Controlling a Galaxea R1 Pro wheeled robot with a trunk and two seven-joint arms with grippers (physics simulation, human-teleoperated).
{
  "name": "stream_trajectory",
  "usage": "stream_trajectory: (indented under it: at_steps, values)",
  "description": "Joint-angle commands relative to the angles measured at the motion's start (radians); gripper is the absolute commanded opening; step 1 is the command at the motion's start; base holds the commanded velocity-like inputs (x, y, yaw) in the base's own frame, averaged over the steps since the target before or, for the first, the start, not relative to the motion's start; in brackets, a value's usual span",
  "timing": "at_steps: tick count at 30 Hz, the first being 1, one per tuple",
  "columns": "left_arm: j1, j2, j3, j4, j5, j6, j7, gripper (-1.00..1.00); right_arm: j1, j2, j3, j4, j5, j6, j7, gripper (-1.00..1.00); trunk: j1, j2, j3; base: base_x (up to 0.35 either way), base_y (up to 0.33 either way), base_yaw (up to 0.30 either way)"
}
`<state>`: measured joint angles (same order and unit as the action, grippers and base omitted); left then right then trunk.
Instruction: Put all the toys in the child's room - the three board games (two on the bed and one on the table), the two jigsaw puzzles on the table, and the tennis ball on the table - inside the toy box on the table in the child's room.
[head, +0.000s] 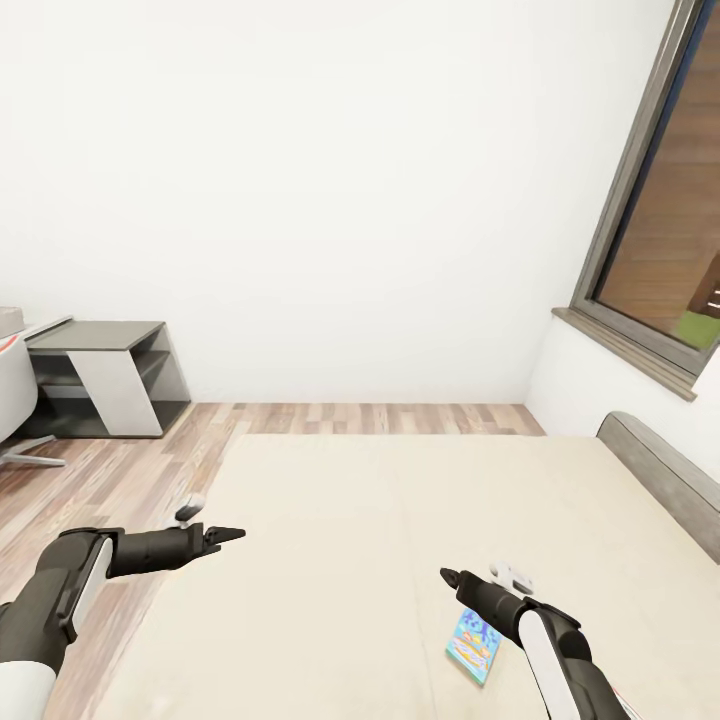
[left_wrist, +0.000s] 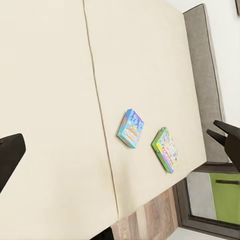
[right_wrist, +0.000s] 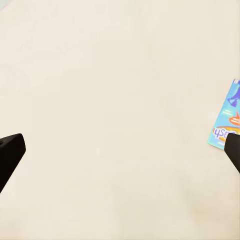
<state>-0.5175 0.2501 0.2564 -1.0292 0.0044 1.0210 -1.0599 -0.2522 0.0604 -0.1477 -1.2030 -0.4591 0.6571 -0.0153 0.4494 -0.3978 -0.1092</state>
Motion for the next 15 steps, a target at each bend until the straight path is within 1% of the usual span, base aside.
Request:
stream_trajectory:
  at_steps: [1, 7, 13, 15]
  values:
    - [-0.001, 0.0, 0.001, 0.0, 0.0, 0.008, -0.003, 1.0, -0.001, 0.001, -0.003, -0.001, -0.006, 0.006, -0.002, 1.0, 0.001, -0.002, -0.002, 0.0, -0.003, 0.0]
    - [-0.001, 0.0, 0.0, 0.0, 0.0, 0.008, -0.003, 1.0, -0.001, 0.001, -0.003, -0.001, -0.006, 0.006, -0.002, 1.0, 0.001, -0.002, -0.002, 0.0, -0.018, 0.0]
    - [-0.001, 0.0, 0.0, 0.0, 0.0, 0.008, -0.003, 1.0, -0.001, 0.001, -0.003, -0.001, -0.006, 0.006, -0.002, 1.0, 0.001, -0.002, -0.002, 0.0, -0.197, 0.0]
    - [-0.001, 0.0, 0.0, 0.0, 0.0, 0.008, -0.003, 1.0, -0.001, 0.001, -0.003, -0.001, -0.006, 0.006, -0.002, 1.0, 0.001, -0.002, -0.002, 0.0, -0.109, 0.0]
